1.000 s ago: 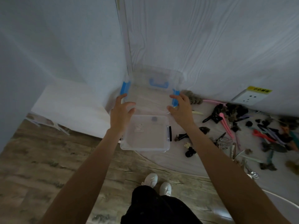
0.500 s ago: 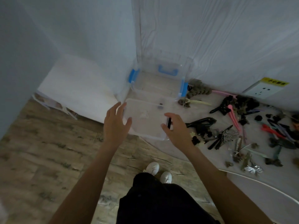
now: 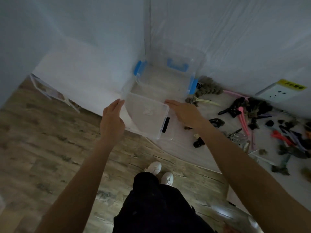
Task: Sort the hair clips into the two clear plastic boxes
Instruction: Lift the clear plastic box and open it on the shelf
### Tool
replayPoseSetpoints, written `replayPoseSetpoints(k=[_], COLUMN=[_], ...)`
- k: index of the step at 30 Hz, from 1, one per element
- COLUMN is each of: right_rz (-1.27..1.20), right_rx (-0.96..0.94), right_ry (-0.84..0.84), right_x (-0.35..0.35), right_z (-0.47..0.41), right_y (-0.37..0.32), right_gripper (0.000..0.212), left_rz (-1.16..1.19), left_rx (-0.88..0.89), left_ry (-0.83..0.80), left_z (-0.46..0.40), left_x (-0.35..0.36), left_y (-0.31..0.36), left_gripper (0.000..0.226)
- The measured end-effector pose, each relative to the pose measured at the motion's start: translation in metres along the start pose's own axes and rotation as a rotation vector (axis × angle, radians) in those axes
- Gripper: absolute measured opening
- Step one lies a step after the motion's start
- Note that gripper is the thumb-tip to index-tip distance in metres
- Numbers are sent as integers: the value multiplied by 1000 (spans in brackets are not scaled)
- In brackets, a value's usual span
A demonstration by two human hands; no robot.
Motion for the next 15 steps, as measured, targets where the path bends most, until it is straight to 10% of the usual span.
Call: replayPoseSetpoints(k=[7,11,15], right_rz=[32,0,38], right_rx=[109,-24,-13], right_ry=[-16,269,48], right_x=[12,-13,5], right_z=[41,34,2], right_y=[32,11,9], right_gripper=[48,48,71], left_rz=[-7,0,-5], left_rx=[-6,-2,-19], left_ry=[-55,-52,-16], left_z=[-1,0,-3], left_x=[7,9,5], left_y=[13,15,4], left_gripper=[59,63,68])
Point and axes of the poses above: each hand's wrist, its own z-axis away from the middle knuckle, its own x-axis out of the palm, y = z × x, the point moved 8 cm from there along -z, towards the middle knuckle, and after that the axes turned 7 degrees about y, right-handed, at the moved point
